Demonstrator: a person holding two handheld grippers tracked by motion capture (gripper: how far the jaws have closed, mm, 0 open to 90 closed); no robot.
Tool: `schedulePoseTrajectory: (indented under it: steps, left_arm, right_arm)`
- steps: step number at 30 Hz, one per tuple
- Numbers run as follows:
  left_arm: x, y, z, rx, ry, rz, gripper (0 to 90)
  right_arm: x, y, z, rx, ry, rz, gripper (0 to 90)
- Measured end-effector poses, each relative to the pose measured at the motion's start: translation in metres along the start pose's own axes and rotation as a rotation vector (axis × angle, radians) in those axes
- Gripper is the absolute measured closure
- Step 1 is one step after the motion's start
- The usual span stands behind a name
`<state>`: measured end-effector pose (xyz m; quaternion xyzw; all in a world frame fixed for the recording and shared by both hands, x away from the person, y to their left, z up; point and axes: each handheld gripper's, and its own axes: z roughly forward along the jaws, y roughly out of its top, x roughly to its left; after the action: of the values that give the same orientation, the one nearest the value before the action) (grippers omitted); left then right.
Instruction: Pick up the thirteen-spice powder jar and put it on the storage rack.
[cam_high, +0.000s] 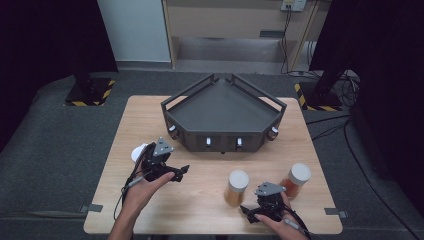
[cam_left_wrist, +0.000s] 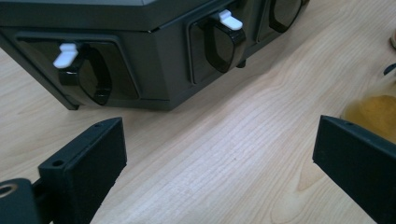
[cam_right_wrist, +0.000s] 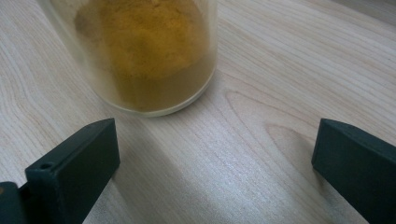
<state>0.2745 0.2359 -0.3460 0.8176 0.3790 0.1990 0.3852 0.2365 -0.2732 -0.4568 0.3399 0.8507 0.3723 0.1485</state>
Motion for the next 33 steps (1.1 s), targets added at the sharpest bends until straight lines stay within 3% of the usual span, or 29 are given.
schedulePoseTrajectory:
  steps: [33]
  left_arm:
    - [0.024, 0.015, -0.021, -0.047, 0.035, -0.002, 1.4]
  right_arm:
    - [0.000, 0.000, 0.000, 0.000, 0.000, 0.000, 1.0]
